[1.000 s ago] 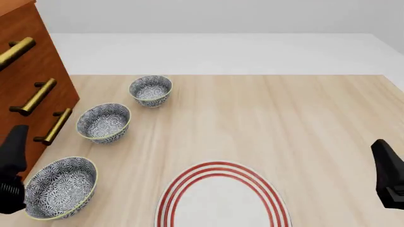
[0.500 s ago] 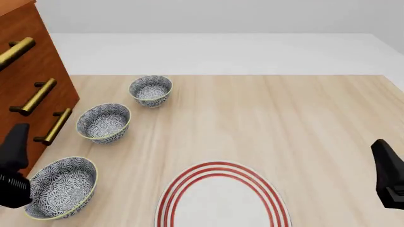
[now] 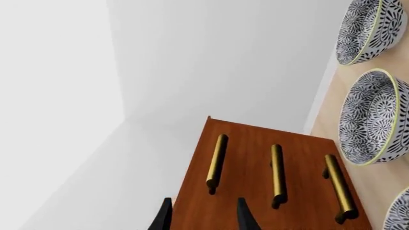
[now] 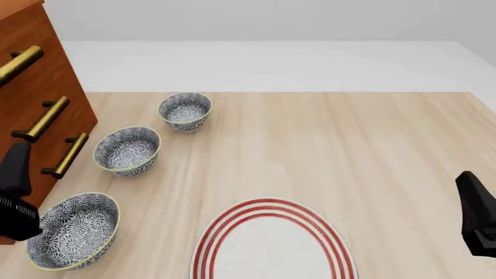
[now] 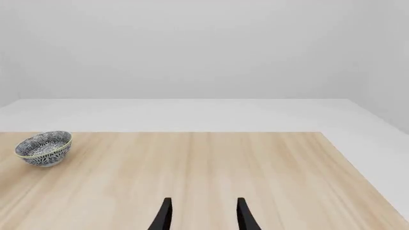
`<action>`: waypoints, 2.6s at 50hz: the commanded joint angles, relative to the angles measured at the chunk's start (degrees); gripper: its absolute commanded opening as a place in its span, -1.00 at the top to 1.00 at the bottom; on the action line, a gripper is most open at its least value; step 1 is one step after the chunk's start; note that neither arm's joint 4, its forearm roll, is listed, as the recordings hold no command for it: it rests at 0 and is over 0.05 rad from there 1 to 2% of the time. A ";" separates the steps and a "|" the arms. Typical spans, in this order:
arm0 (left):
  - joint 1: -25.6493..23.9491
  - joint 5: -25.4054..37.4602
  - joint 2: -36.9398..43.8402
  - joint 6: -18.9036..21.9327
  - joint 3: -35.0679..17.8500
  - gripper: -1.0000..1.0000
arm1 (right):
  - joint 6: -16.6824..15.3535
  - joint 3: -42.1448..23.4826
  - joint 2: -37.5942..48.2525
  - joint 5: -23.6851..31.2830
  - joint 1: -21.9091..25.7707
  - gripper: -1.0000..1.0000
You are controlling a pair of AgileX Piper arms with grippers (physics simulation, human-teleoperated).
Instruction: Open the top drawer of the cabinet.
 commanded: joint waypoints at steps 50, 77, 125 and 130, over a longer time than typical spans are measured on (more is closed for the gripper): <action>3.79 -7.96 15.42 3.50 -7.20 -1.00 | 0.00 0.00 -0.01 0.00 0.00 -1.00; 5.15 -9.70 19.93 4.05 -9.27 -1.00 | -0.01 0.00 -0.01 0.00 -0.01 -1.00; 9.89 -9.93 24.88 2.76 -13.33 -1.00 | -0.02 0.00 -0.02 0.00 0.00 -1.00; 10.18 -10.20 25.67 2.91 -13.64 -1.00 | 0.00 0.00 0.00 0.00 0.01 -1.00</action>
